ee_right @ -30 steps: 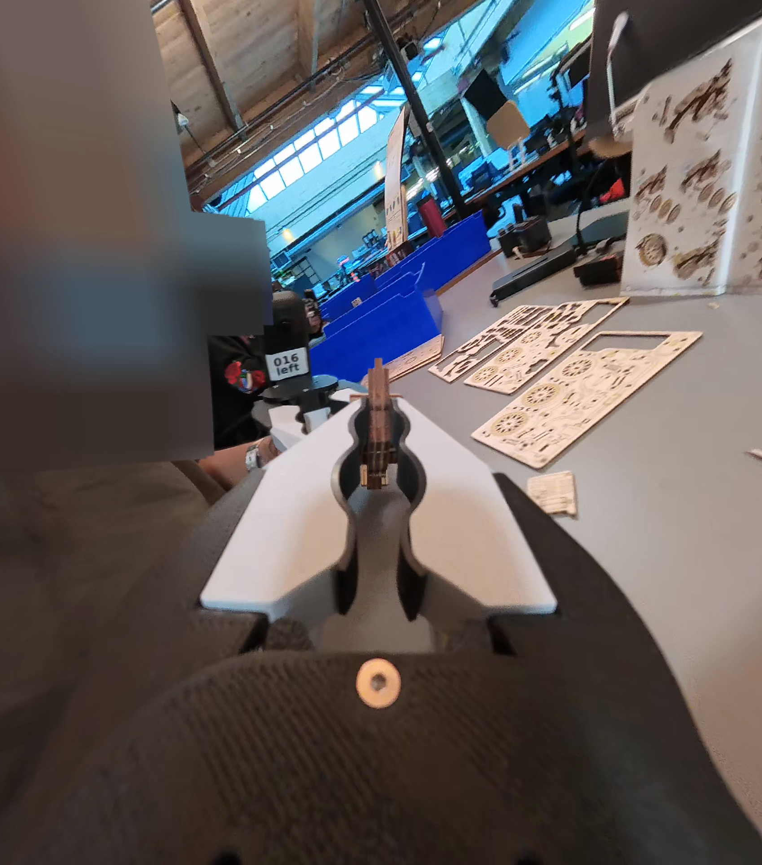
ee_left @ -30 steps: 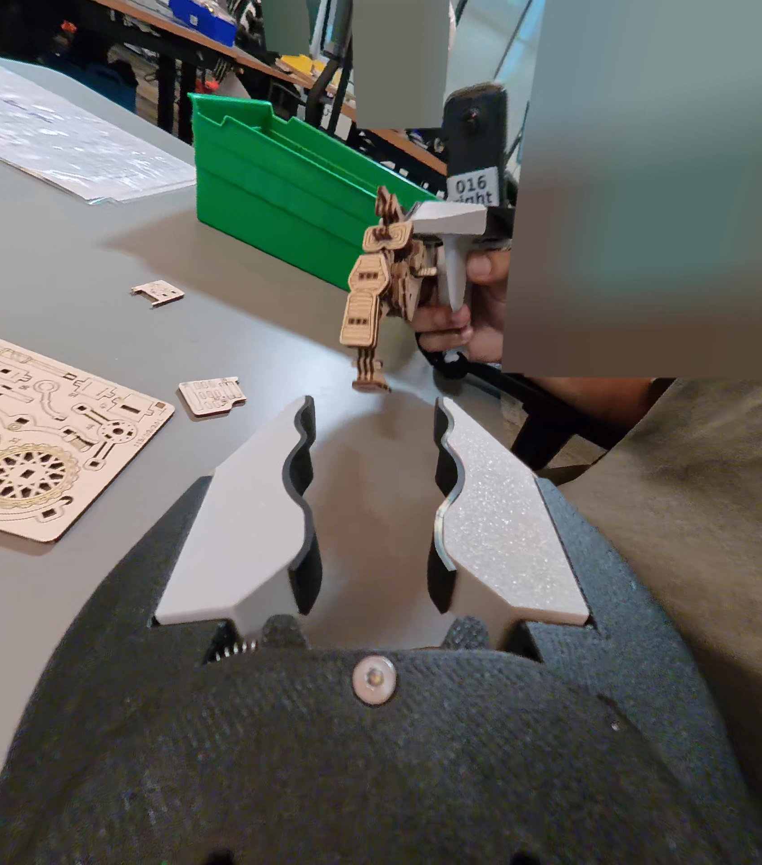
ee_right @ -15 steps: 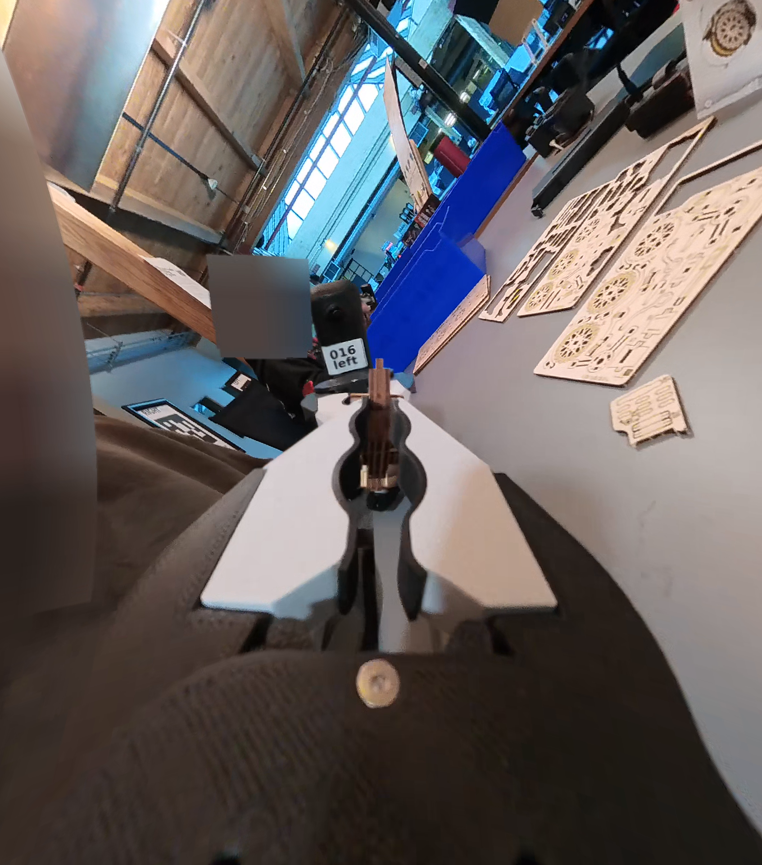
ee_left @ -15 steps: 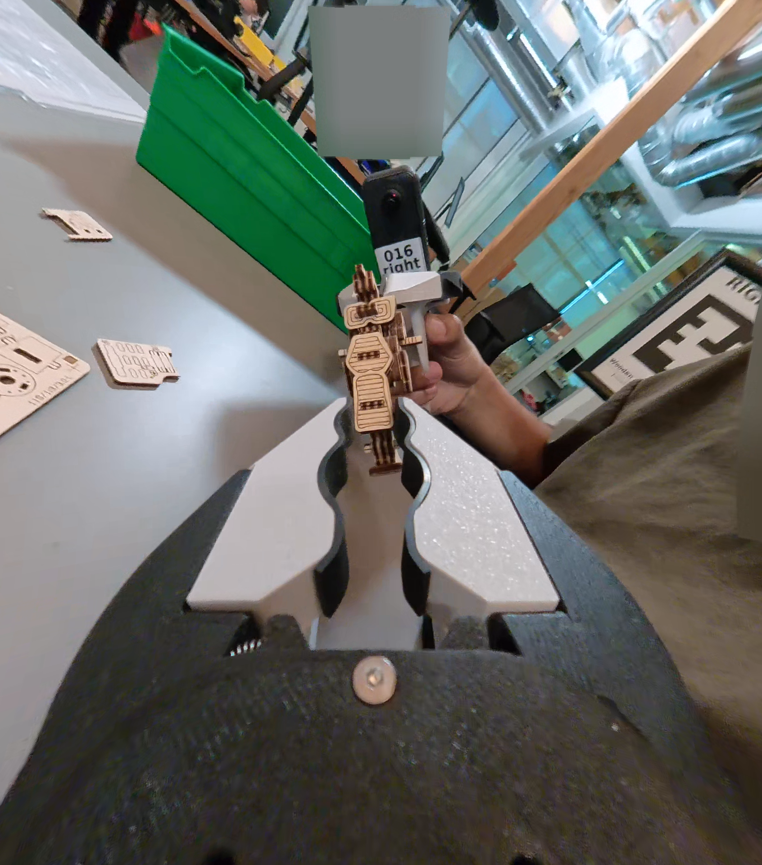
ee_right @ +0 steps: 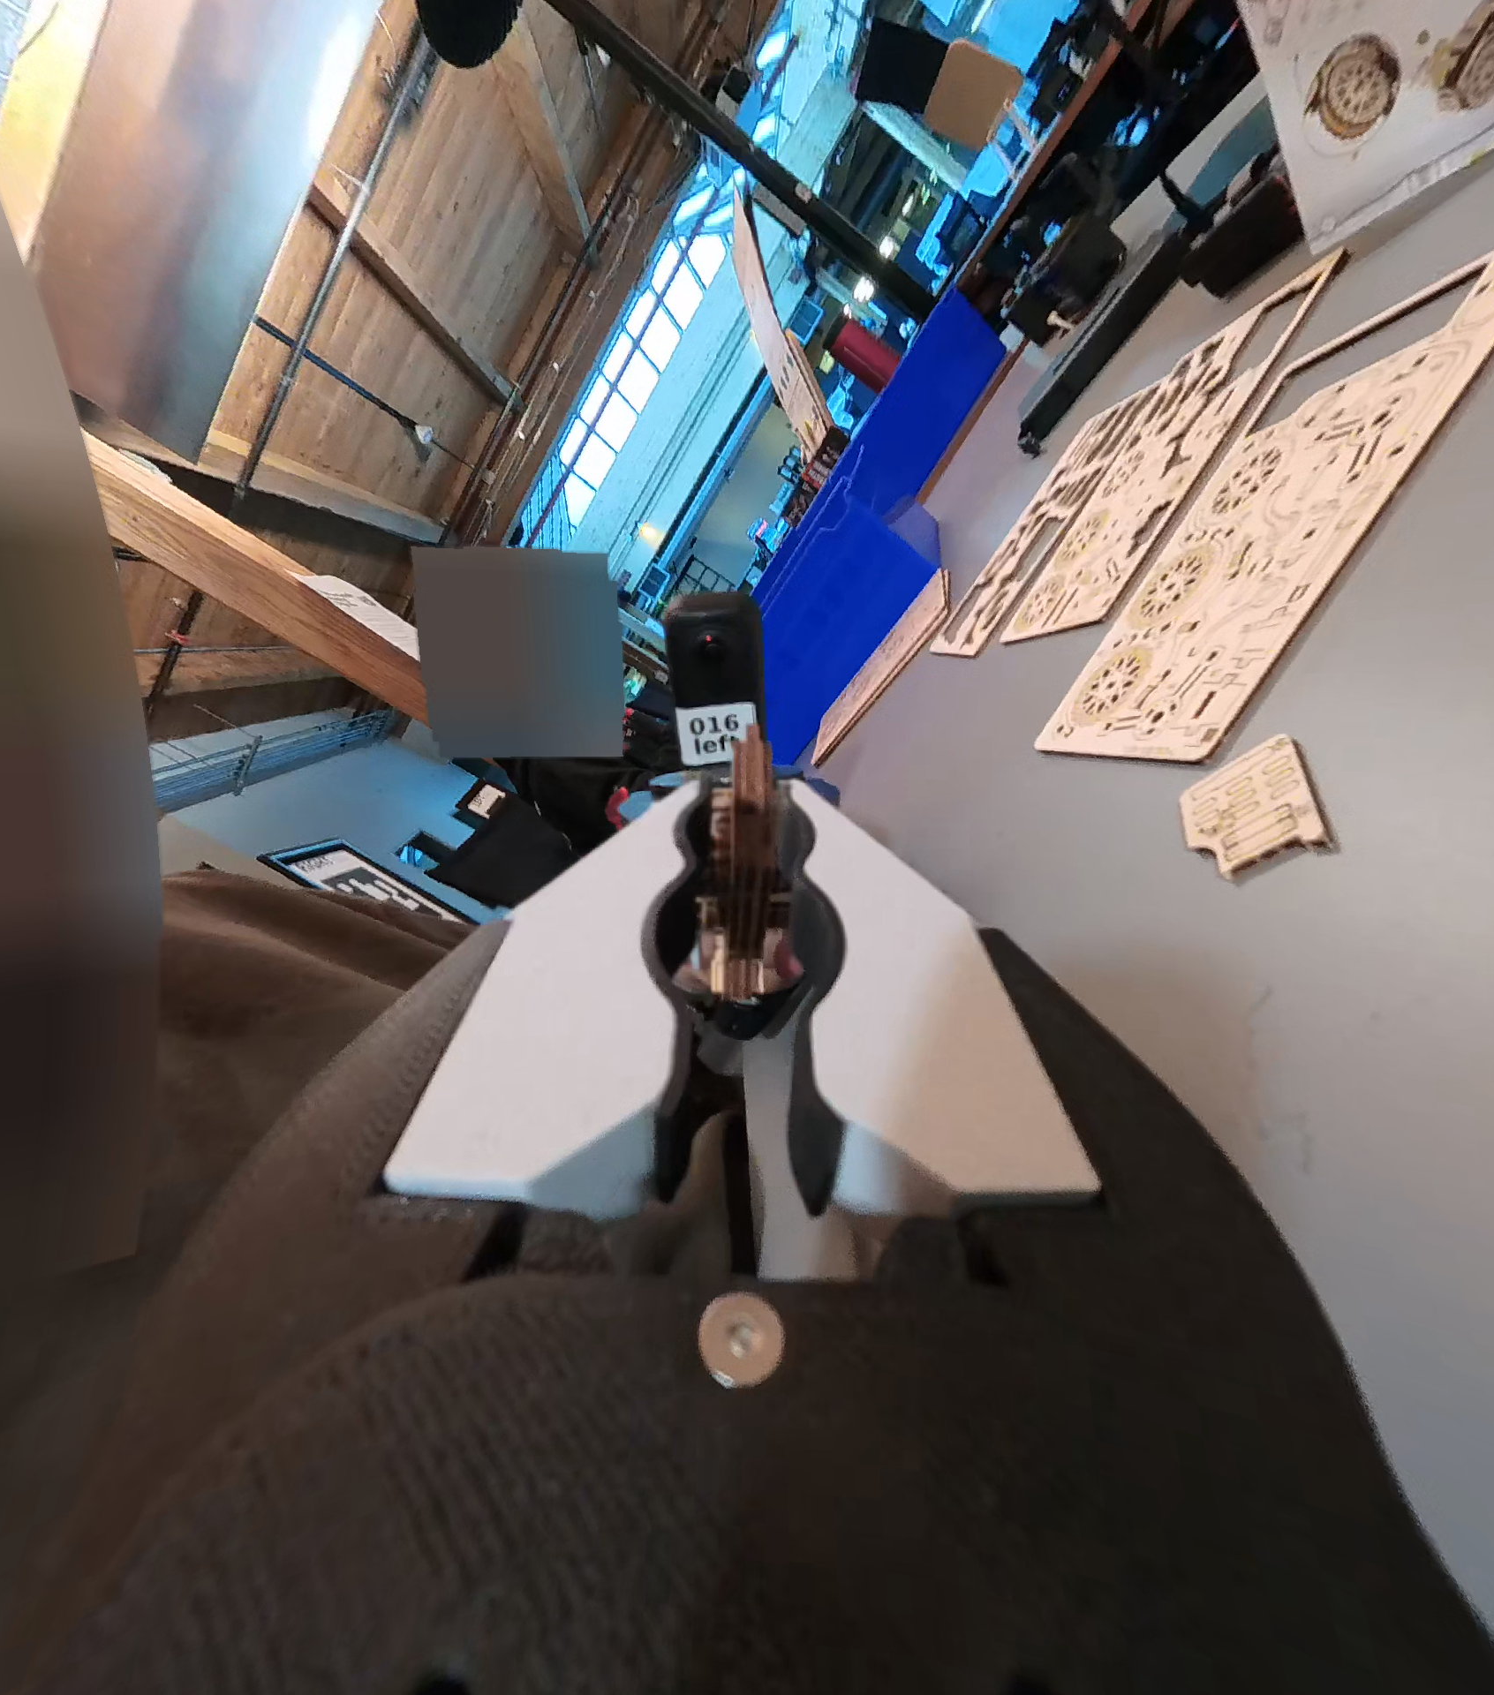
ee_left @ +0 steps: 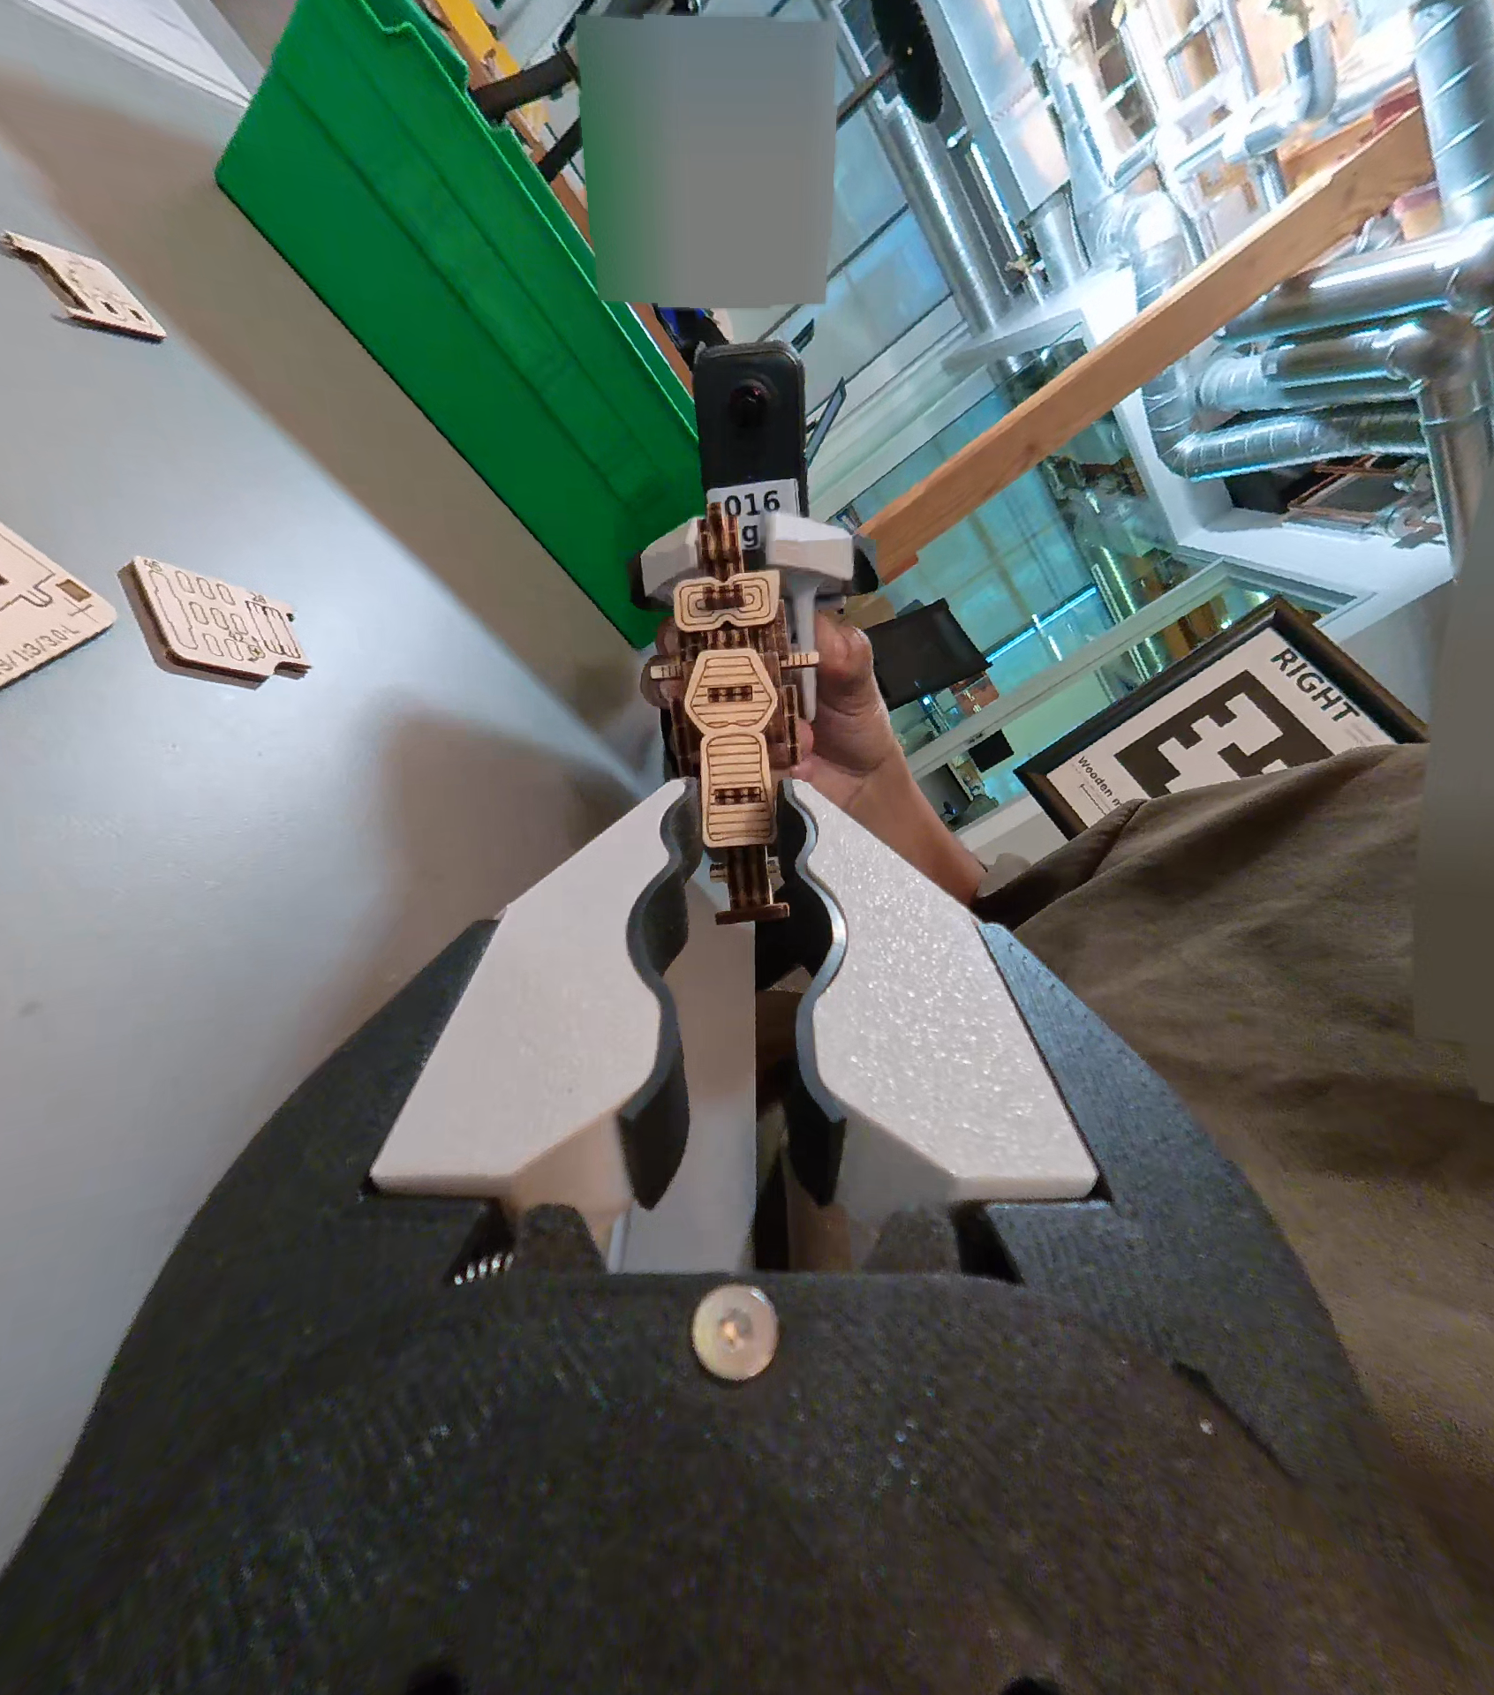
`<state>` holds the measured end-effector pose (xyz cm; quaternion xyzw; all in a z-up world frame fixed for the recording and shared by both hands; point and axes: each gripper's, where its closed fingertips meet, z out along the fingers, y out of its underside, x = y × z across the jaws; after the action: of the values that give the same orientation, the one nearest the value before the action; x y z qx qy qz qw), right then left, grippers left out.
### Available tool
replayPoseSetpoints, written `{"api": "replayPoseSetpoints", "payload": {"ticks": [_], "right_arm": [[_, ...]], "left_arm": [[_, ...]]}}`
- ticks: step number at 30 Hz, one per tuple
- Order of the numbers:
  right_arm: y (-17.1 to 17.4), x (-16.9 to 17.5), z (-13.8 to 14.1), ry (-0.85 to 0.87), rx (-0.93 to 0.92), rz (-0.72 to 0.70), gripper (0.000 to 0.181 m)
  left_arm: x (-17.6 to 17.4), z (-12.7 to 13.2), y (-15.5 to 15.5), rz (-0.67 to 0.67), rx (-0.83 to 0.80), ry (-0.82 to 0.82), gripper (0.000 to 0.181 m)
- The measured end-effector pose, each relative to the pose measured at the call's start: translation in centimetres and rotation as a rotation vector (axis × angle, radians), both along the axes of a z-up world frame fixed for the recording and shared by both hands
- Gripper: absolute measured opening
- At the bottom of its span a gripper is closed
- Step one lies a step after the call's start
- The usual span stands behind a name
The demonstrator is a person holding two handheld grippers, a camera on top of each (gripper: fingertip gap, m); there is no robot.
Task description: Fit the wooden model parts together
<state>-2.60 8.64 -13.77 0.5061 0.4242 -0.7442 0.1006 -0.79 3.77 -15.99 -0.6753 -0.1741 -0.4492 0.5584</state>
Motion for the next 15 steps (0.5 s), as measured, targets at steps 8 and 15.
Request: {"api": "replayPoseSetpoints", "payload": {"ticks": [8,15], "right_arm": [[2.8,0.4,0.6,0.029,0.044,-0.127,0.021],[1.6,5.7,-1.2,0.041,0.314,-0.186,0.022]], "left_arm": [[-1.5,0.3,-0.3,0.052,0.021,-0.041,0.011],[-0.3,1.1,-2.3,0.091,0.084,-0.023,0.012]]}}
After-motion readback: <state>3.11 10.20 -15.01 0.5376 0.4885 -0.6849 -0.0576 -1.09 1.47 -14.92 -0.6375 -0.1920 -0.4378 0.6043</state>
